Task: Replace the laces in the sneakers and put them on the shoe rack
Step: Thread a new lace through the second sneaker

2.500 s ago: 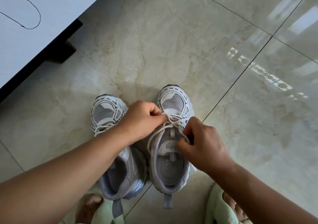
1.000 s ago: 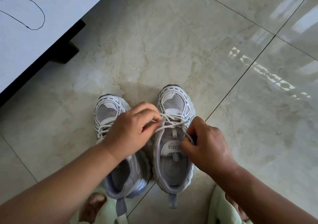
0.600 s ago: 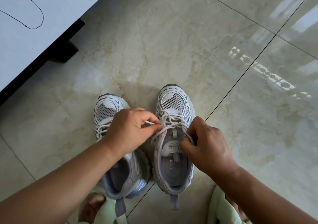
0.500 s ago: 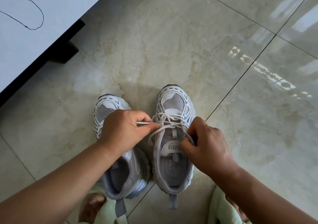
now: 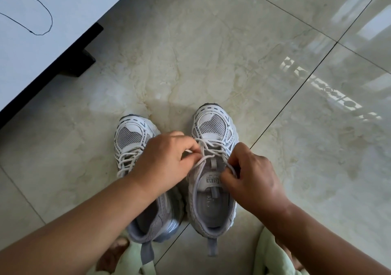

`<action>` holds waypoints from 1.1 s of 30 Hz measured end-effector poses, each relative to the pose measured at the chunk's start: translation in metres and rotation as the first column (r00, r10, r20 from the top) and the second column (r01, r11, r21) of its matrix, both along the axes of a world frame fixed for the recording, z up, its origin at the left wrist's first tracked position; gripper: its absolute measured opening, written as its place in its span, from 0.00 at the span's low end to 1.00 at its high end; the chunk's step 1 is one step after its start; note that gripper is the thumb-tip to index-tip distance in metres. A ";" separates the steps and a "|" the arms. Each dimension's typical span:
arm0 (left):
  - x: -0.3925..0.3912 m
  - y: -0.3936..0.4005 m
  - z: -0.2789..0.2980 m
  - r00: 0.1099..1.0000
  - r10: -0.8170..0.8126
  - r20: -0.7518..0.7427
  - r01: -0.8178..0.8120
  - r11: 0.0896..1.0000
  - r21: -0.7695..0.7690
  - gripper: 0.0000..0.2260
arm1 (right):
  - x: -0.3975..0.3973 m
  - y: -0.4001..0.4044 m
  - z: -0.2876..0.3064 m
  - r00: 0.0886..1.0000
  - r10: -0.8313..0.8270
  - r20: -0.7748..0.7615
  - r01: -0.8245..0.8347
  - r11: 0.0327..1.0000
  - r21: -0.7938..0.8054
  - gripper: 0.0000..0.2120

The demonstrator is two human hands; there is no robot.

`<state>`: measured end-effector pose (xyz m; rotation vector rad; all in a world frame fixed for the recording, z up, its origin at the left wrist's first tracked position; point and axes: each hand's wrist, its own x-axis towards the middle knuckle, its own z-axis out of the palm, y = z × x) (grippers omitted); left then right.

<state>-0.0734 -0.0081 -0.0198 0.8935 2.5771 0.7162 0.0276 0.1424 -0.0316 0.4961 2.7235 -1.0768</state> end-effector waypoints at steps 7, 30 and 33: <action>-0.003 -0.012 -0.002 0.987 0.140 -0.079 -0.140 0.990 -0.003 0.15 | 0.001 0.000 0.000 1.000 -0.016 -0.022 0.016 1.000 -0.010 0.07; 0.021 0.008 0.036 0.980 -0.113 0.164 0.100 0.991 0.084 0.10 | 0.000 -0.001 -0.008 0.975 -0.031 -0.221 -0.017 0.977 -0.214 0.16; 0.021 -0.003 0.030 0.976 -0.112 0.188 0.103 0.993 0.058 0.17 | 0.000 0.000 -0.012 0.970 -0.024 -0.244 -0.027 0.979 -0.202 0.05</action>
